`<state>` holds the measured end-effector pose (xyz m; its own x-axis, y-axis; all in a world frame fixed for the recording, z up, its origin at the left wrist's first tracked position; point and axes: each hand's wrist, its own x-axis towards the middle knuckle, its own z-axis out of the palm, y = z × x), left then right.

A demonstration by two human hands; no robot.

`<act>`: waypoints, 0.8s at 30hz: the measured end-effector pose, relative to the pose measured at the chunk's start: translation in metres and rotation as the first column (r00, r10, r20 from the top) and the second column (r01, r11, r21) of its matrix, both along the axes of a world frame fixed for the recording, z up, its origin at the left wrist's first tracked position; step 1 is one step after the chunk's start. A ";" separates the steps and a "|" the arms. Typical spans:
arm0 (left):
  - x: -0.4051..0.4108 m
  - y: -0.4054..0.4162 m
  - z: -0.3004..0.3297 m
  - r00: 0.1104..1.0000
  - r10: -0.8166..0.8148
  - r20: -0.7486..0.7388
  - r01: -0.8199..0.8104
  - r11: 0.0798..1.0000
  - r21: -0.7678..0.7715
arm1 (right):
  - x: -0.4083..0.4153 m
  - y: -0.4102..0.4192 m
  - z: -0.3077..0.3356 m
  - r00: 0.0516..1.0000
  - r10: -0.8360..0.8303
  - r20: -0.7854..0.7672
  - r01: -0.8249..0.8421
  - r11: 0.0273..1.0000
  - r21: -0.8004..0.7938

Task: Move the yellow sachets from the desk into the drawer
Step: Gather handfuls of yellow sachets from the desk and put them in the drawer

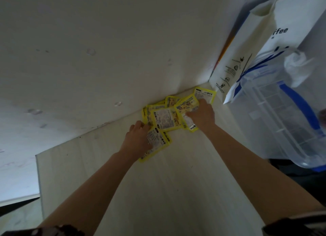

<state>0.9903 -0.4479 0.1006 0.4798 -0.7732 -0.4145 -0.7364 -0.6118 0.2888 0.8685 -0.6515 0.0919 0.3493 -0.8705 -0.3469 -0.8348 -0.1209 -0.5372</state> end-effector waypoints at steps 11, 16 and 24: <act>-0.012 0.022 0.008 1.000 0.024 0.009 -0.024 1.000 0.018 | -0.021 0.013 0.006 0.997 0.002 0.078 -0.007 0.998 0.062; -0.022 0.026 0.017 0.998 0.048 -0.048 -0.050 0.998 -0.038 | -0.043 0.014 0.005 0.995 0.012 0.097 -0.021 0.995 0.102; -0.023 0.026 0.028 0.990 0.066 -0.124 -0.060 0.997 0.052 | -0.070 0.004 0.012 0.996 -0.027 0.080 0.018 0.994 0.105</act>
